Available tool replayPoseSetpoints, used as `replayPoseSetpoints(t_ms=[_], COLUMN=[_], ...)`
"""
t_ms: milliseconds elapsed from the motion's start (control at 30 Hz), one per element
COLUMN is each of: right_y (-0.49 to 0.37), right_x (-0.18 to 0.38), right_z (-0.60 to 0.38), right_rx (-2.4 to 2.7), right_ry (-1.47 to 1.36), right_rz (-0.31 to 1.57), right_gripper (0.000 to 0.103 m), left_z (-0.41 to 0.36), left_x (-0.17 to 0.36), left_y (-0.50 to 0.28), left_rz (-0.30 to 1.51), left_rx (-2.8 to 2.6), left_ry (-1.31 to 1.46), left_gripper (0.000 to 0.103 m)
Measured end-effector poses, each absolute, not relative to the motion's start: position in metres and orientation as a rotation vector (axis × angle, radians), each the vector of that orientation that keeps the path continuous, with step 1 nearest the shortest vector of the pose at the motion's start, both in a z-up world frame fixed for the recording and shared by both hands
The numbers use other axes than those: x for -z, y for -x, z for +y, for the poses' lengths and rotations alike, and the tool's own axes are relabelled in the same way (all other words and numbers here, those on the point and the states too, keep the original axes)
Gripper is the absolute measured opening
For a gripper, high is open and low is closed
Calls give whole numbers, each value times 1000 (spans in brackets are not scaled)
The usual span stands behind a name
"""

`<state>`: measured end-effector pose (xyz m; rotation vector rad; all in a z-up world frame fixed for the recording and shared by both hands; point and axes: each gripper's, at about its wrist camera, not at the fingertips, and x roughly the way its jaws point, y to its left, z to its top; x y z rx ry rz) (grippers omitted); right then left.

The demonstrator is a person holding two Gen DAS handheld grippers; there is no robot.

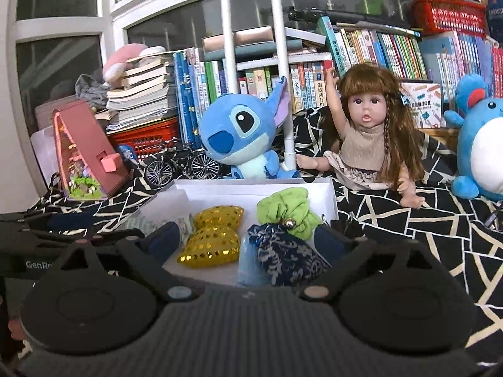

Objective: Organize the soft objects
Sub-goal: 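Lower the green scrunchie into the box and open the right tool, then move the right tool to the white fluffy pompom while the left tool reaches the beige tag block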

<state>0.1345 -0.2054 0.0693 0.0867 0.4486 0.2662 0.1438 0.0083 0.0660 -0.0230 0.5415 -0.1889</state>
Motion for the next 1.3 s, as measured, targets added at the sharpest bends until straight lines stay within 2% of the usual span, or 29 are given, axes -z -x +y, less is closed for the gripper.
replayPoseSetpoints(t_ms=[1033,1300], right_y=[-43,-19], right_x=[-50,-47], right_z=[-190,-185], right_rx=[-239,-252], right_ry=[41,63], right_rz=[447,448], right_gripper=[99,101], left_z=[17,12], left_x=[-40,-27], left_y=[-48,-27], left_rz=[606,617], left_rx=[216,217], left_ry=[-5,-83], left_gripper=[95,96])
